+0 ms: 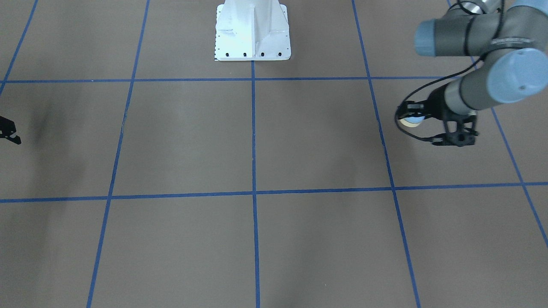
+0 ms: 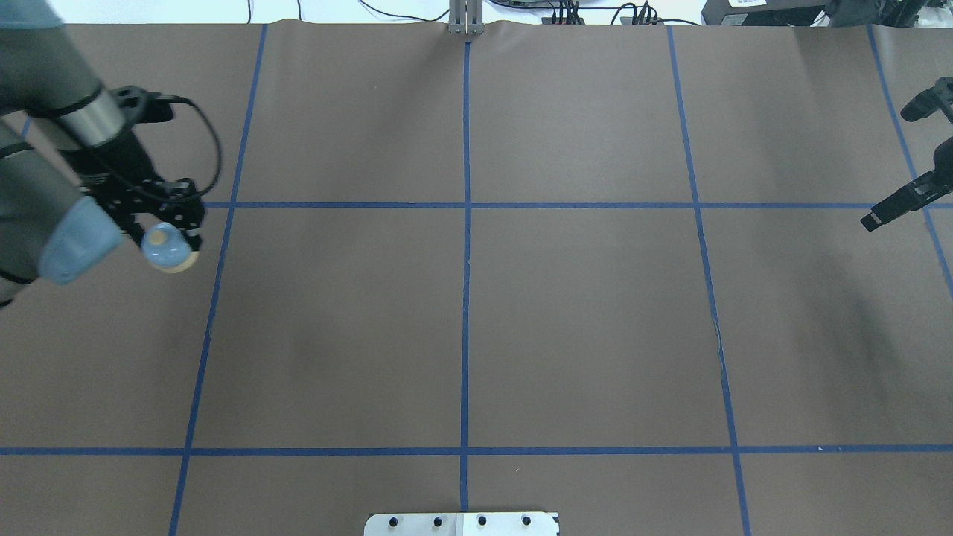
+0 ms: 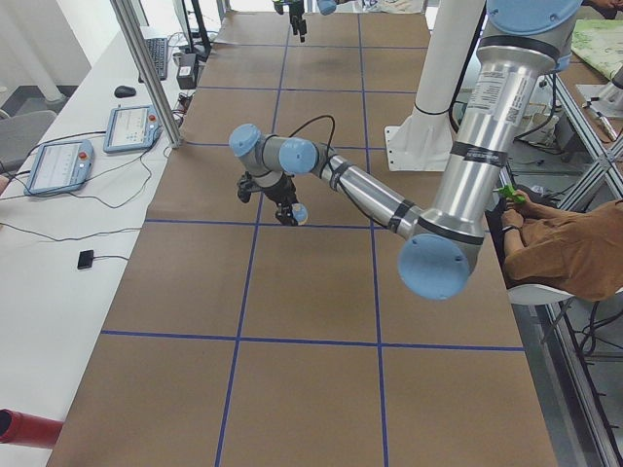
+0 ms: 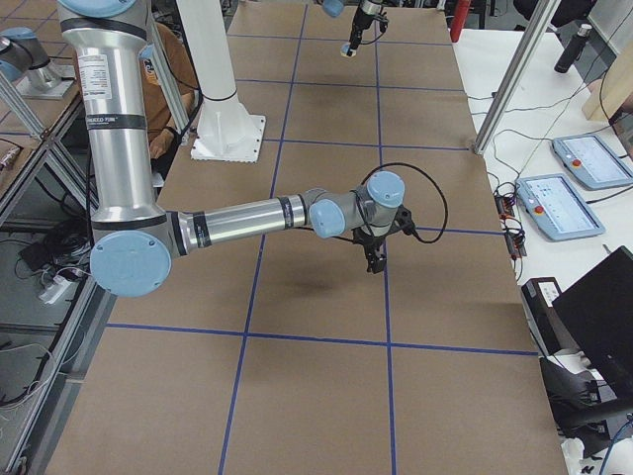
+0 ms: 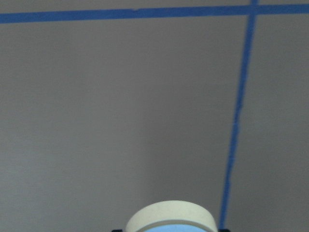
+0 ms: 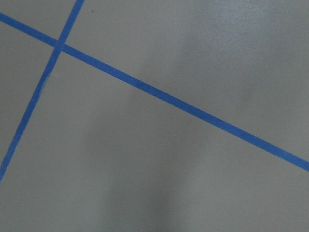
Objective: Place and press bell with both arms
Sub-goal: 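Carry the blue bell with the left gripper to the table center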
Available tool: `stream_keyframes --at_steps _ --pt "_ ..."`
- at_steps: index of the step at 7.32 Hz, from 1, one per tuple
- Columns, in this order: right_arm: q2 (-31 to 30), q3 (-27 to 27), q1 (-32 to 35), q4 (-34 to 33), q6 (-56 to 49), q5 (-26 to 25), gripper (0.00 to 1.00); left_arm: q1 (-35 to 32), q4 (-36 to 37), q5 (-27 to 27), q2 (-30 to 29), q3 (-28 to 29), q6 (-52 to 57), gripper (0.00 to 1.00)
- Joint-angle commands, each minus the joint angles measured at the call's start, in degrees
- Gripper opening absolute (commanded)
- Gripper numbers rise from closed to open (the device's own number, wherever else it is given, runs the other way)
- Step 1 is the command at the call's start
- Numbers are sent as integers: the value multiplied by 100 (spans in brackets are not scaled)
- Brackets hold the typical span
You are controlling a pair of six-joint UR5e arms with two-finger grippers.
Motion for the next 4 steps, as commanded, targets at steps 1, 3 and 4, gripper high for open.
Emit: stream_keyframes --at_steps 1,3,4 --pt "7 -4 0 0 0 0 100 837 -152 1 -1712 1198 -1418 0" --pt "7 13 0 0 8 0 100 1199 -1420 10 -2578 2604 -2342 0" --pt "7 13 0 0 8 0 100 1375 -2264 28 -2929 3498 -2799 0"
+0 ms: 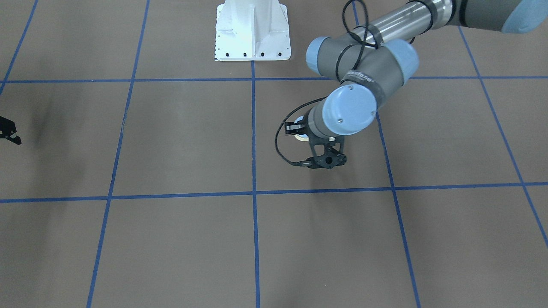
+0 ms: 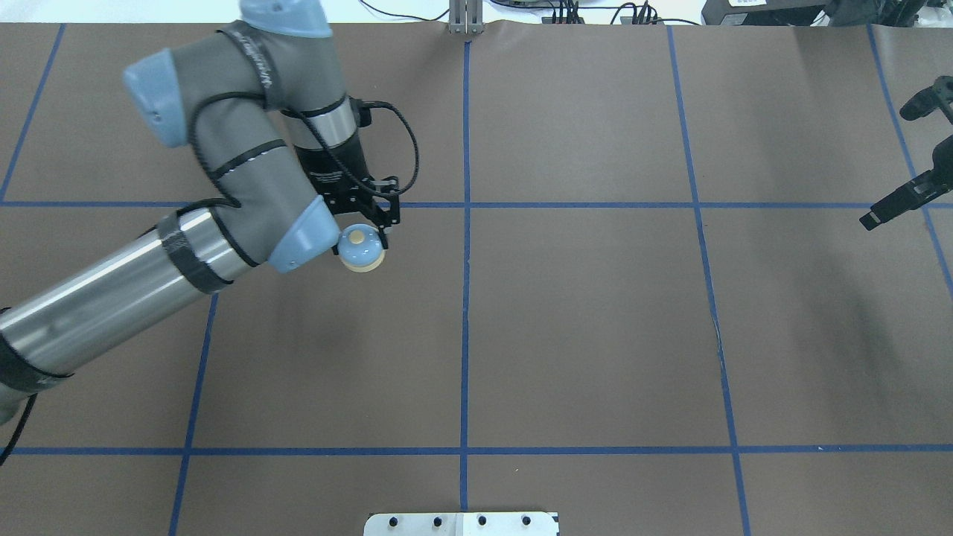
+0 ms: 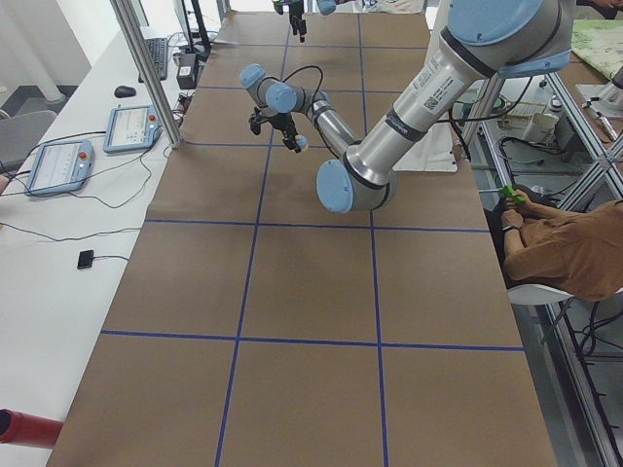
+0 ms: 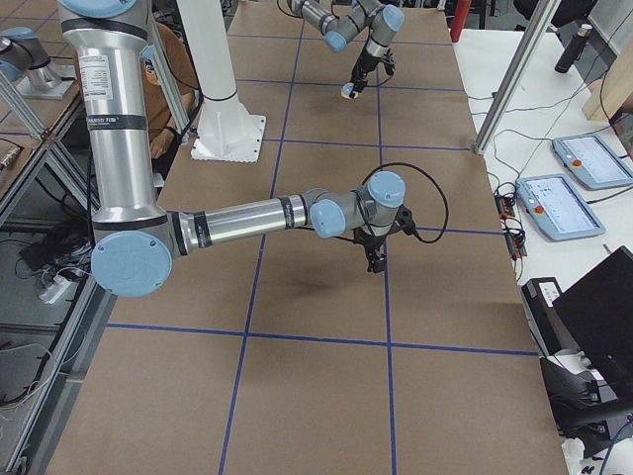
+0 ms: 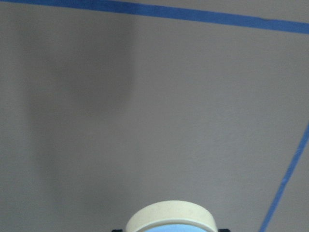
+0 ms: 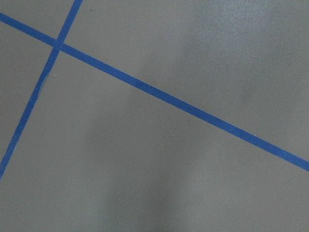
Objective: Place and press bell with both arms
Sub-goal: 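Carry the blue bell with the left gripper to the table center, then lower the bell onto the table and open the left gripper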
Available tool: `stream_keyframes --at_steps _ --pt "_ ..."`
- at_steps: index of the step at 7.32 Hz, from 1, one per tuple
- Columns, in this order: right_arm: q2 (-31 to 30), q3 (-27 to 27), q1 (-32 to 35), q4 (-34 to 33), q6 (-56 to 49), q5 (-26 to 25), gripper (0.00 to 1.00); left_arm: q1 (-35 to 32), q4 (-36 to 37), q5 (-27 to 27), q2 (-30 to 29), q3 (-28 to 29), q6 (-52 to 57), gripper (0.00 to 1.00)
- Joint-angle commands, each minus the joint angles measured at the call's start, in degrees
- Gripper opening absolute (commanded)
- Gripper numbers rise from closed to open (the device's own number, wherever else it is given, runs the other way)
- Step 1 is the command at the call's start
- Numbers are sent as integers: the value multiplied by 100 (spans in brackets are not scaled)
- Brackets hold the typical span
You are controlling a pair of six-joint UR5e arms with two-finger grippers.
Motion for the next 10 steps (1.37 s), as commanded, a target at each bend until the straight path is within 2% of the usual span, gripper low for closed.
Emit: stream_keyframes --at_steps 1,2,4,6,7,10 --pt "0 4 0 0 1 0 100 397 -1293 206 -889 1647 -836 0" --pt "9 4 -9 0 1 0 100 564 -1331 512 -1015 1819 -864 0" --pt "9 4 -35 0 1 0 100 627 -1498 577 -1025 1934 -865 0" --pt "26 -4 -70 0 1 0 100 671 -1603 577 -1025 1961 -865 9" --pt "26 -13 -70 0 1 0 100 706 -1708 577 -1025 2048 -865 19" --pt "26 -13 -79 0 1 0 100 742 -1788 585 -1025 2067 -865 27"
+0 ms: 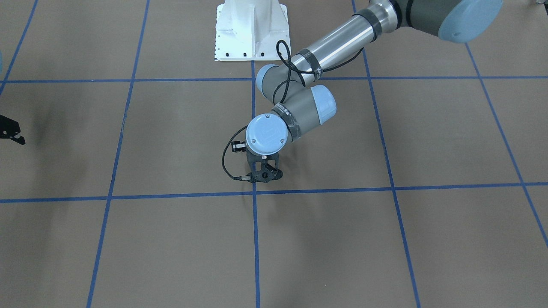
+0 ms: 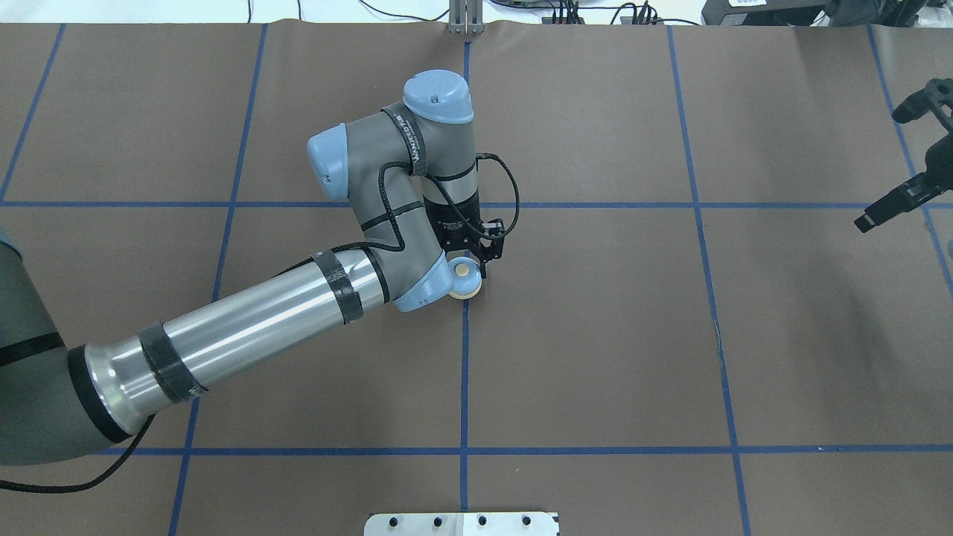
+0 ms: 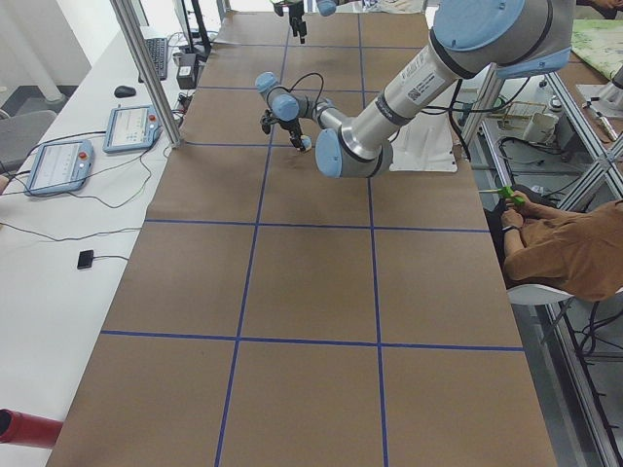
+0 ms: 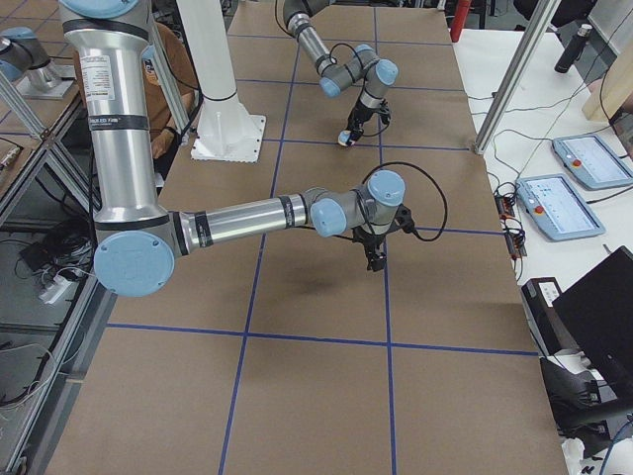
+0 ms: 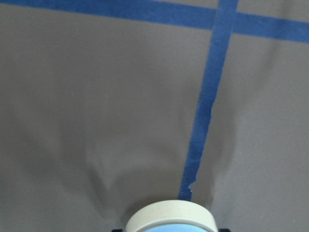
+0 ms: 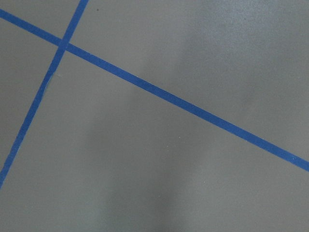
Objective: Place and press bell with both arms
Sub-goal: 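Lower the bell onto the table and open the left gripper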
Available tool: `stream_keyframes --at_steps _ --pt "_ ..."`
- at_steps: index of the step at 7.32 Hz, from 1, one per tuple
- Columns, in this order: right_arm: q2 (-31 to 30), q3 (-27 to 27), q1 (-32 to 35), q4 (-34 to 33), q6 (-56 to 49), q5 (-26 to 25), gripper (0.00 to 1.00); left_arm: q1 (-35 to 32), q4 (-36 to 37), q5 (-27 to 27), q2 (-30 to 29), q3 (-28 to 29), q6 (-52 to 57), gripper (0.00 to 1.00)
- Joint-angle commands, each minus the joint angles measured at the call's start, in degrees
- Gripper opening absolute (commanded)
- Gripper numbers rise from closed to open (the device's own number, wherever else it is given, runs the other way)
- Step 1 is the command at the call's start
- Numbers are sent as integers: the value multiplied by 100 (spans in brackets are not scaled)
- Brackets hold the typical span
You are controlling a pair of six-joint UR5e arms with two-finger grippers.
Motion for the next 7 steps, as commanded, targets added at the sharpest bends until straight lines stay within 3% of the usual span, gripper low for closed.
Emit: stream_keyframes --at_steps 1,4,5,7 --pt "9 -6 -6 -5 0 0 100 18 -122 7 0 9 0 29" --pt "9 -6 -6 -5 0 0 100 18 -132 7 0 9 9 34" --pt "9 -6 -6 3 0 0 100 27 -158 7 0 9 9 39" --pt "9 -15 -6 4 0 -9 100 71 -325 15 0 35 9 63"
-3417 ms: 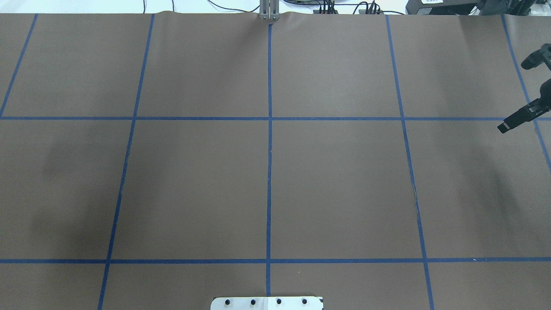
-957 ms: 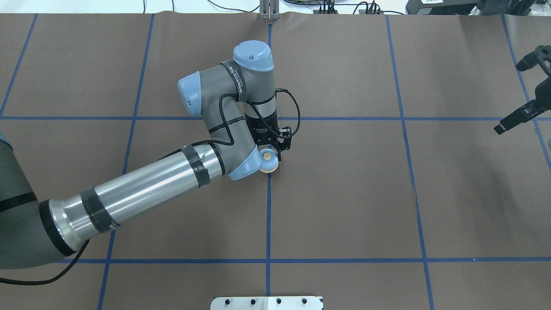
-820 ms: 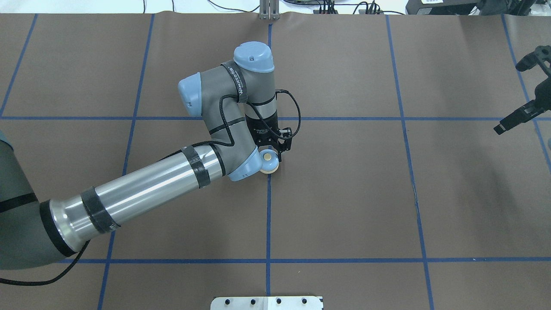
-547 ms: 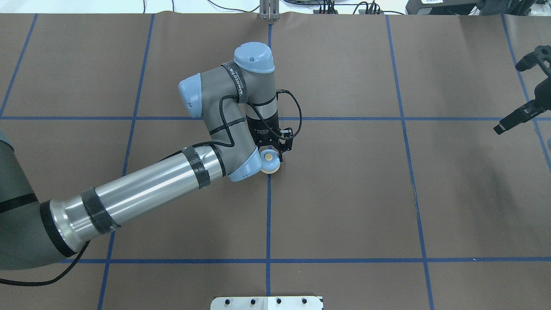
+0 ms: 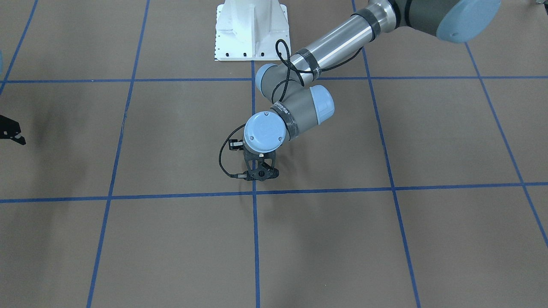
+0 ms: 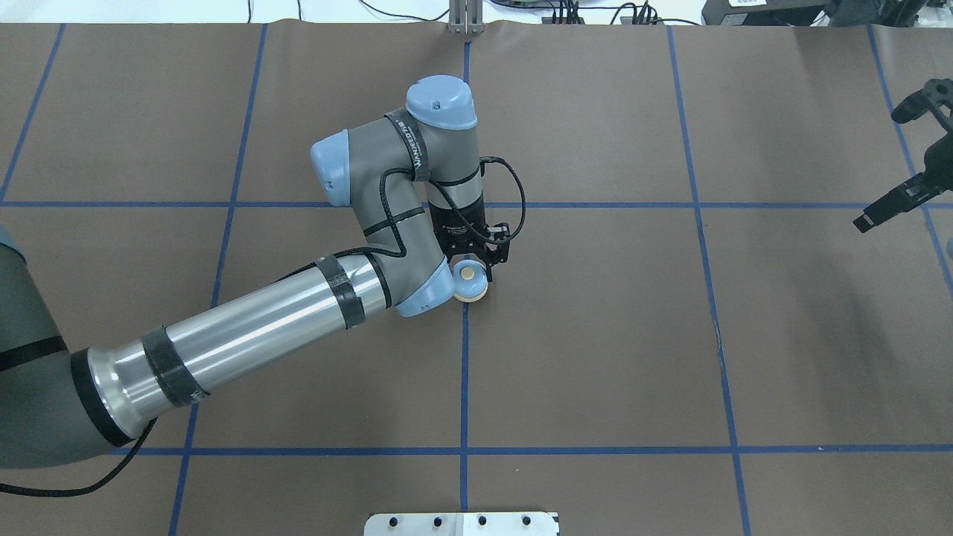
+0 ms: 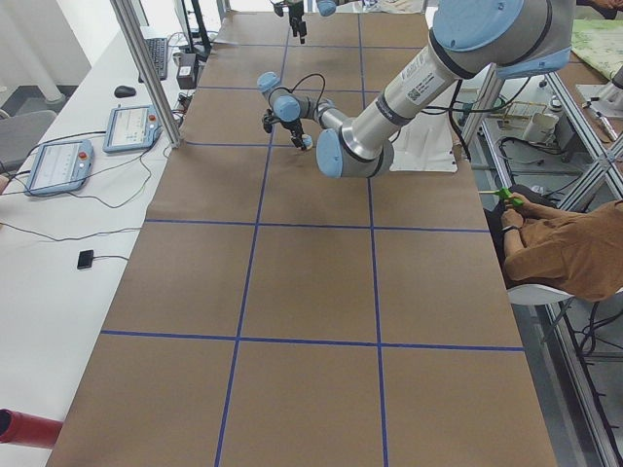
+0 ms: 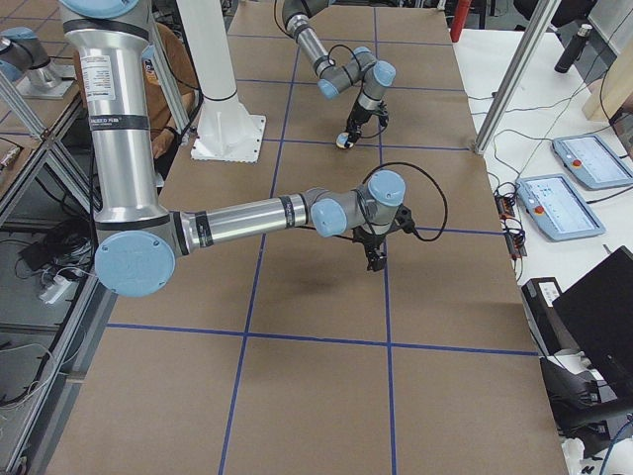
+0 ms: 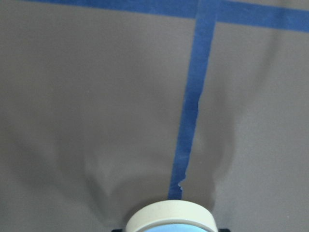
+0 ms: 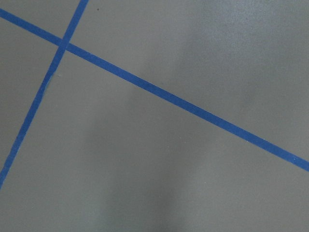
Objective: Place and press bell with both arms
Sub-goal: 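Lower the bell onto the table and open the left gripper, then lift the left gripper away while the right gripper moves above the bell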
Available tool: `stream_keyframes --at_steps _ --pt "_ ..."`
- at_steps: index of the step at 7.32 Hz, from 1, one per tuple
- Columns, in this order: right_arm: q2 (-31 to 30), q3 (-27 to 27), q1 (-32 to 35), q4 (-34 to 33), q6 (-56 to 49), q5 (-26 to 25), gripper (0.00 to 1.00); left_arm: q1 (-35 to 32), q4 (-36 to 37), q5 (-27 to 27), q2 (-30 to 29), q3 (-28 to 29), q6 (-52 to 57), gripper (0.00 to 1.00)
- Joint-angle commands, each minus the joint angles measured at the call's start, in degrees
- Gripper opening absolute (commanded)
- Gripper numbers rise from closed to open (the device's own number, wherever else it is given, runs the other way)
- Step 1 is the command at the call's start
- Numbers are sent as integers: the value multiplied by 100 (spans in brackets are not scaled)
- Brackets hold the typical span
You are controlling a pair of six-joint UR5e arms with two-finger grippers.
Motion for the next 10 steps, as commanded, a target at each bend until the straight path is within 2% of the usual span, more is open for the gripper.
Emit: stream_keyframes --at_steps 1,4,6,9,10 --pt "9 -3 0 1 0 -7 100 20 -74 7 9 16 0 66" --pt "18 5 0 1 0 -7 100 20 -48 7 0 -10 9 82" --pt "70 -3 0 1 0 -33 100 -76 -39 7 0 -80 -9 82" --pt "788 67 -481 62 1610 -147 100 -523 337 -63 235 -877 -9 82" --pt "1087 67 -875 367 2540 -487 100 -742 435 -81 559 -1263 43 82"
